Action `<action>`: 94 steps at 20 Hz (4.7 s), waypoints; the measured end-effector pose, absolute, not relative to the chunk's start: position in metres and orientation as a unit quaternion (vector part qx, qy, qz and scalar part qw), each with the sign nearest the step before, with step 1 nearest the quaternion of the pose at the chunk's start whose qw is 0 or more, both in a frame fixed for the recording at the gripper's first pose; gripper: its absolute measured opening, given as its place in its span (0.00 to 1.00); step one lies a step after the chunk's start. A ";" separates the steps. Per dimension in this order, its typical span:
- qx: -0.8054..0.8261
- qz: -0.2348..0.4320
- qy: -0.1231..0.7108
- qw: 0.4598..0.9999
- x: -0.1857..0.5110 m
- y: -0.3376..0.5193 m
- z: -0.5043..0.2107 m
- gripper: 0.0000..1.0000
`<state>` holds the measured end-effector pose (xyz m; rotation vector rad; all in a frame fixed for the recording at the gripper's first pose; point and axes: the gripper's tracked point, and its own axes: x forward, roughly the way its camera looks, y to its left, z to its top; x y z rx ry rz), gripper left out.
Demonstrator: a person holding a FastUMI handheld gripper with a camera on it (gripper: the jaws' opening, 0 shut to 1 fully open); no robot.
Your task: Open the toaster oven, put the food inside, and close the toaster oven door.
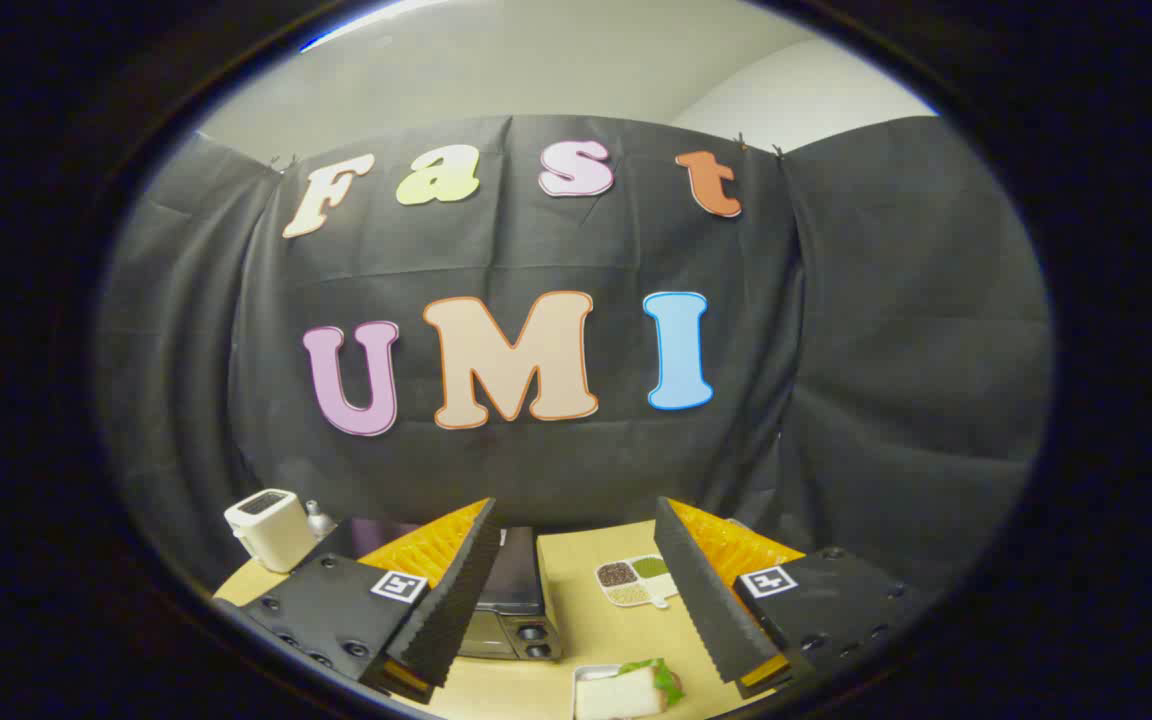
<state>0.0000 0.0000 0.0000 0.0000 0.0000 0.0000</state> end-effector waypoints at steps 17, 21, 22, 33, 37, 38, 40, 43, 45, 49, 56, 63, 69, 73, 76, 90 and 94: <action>-0.009 -0.048 -0.003 0.999 0.004 0.012 0.001 0.97; -0.016 -0.044 0.001 0.999 0.010 0.020 -0.003 0.97; -0.014 -0.041 0.002 0.999 0.012 0.024 -0.004 0.97; -0.016 -0.024 0.016 0.999 0.009 0.053 -0.024 0.97; -0.006 -0.009 0.022 1.000 0.006 0.070 -0.033 0.97; 0.000 -0.002 0.021 1.000 0.006 0.076 -0.036 0.97; 0.012 0.011 0.016 1.000 0.004 0.090 -0.040 0.97; 0.019 0.032 0.013 0.999 0.002 0.109 -0.049 0.97; 0.018 0.041 0.010 0.999 0.001 0.120 -0.053 0.97; 0.030 0.074 -0.001 0.997 0.003 0.152 -0.060 0.97; 0.028 0.103 -0.021 0.994 0.026 0.190 -0.101 0.97; 0.002 0.115 0.016 0.993 0.038 0.213 -0.156 0.98; -0.003 0.107 0.045 0.993 0.050 0.216 -0.193 0.98; -0.006 0.103 0.062 0.993 0.052 0.216 -0.213 0.98; -0.010 0.102 0.064 0.993 0.052 0.217 -0.221 0.98; 0.000 0.086 0.054 0.995 0.015 0.207 -0.230 0.98; -0.001 0.084 0.065 0.994 -0.004 0.201 -0.235 0.98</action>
